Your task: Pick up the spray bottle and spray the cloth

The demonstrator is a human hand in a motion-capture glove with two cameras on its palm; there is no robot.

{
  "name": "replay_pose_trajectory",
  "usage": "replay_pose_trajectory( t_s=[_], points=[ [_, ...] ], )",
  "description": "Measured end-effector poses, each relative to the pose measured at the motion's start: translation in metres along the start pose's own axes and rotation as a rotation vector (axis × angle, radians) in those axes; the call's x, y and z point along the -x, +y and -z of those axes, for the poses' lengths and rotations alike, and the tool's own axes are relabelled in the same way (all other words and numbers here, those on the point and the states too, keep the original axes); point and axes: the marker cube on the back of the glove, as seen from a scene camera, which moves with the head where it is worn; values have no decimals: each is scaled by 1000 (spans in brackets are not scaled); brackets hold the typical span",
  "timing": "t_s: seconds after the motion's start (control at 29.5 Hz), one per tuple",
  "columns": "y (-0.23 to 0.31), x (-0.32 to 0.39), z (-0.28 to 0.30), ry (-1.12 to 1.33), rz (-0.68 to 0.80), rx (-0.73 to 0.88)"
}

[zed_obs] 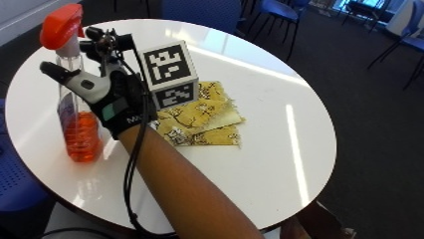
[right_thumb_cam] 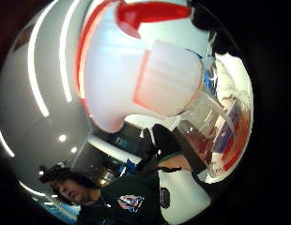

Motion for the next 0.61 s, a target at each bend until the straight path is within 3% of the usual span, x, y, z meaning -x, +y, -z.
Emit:
replay_pose_trajectory(
  t_s=[0.34,0.61],
  points=[
    [29,19,62,377,165,-95],
    [95,53,85,725,259,177]
  ],
)
